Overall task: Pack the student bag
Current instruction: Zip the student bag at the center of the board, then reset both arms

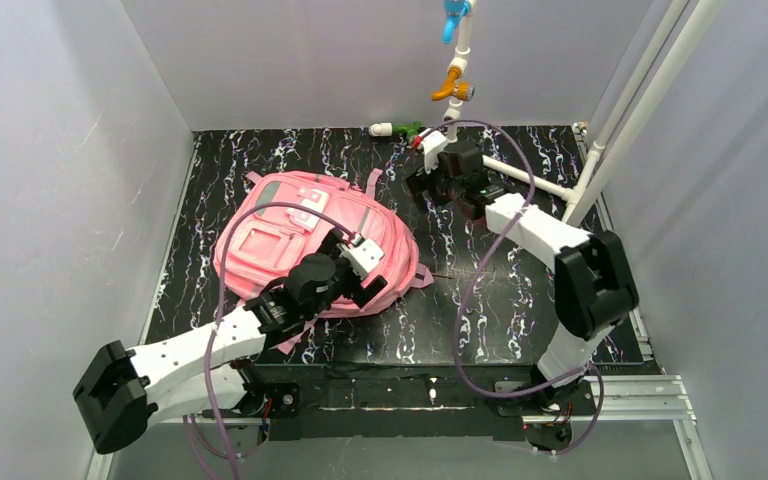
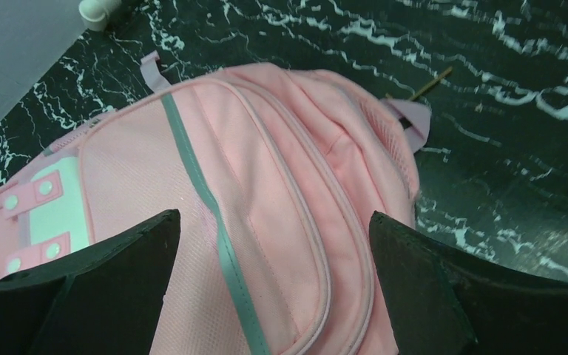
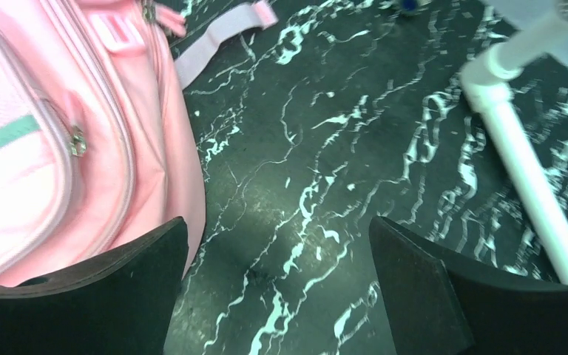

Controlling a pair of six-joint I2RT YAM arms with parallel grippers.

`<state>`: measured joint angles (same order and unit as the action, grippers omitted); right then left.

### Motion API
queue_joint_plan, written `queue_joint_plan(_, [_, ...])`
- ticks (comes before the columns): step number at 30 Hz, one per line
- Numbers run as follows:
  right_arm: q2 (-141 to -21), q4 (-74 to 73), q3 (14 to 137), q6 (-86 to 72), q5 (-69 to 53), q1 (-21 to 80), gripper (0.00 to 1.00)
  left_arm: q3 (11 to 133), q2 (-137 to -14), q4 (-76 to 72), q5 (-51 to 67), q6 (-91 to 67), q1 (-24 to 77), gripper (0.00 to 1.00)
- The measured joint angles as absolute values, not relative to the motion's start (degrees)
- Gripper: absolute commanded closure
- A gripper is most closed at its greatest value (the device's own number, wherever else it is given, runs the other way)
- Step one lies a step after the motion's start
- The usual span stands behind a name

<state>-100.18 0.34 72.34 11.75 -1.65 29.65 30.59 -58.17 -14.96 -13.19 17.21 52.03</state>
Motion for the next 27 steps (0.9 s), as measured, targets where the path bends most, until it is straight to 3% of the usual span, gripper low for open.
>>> queue_joint_plan(8, [-85.23, -11.35, 72.84, 3.22, 9.61, 30.26, 0.02, 45.30, -53.93, -4.25, -15.11, 7.60, 52.01, 0.02])
queue_joint_plan(12, [-71.72, -16.95, 72.34, -3.40, 16.27, 30.26, 0.02, 56.53, -51.11, 3.60, -18.81, 4.43, 51.99, 0.02])
queue_joint_plan(19, [-47.55, -18.90, 71.09, -5.80, 23.99, 30.35, 0.02, 64.51, -42.59, 3.46, -25.08, 5.23, 51.99, 0.02])
queue_joint_plan(27, [-38.15, -17.37, 70.35, -5.37, 26.02, 30.35, 0.02, 65.65, -38.48, 2.85, -28.82, 9.45, 51.99, 0.02])
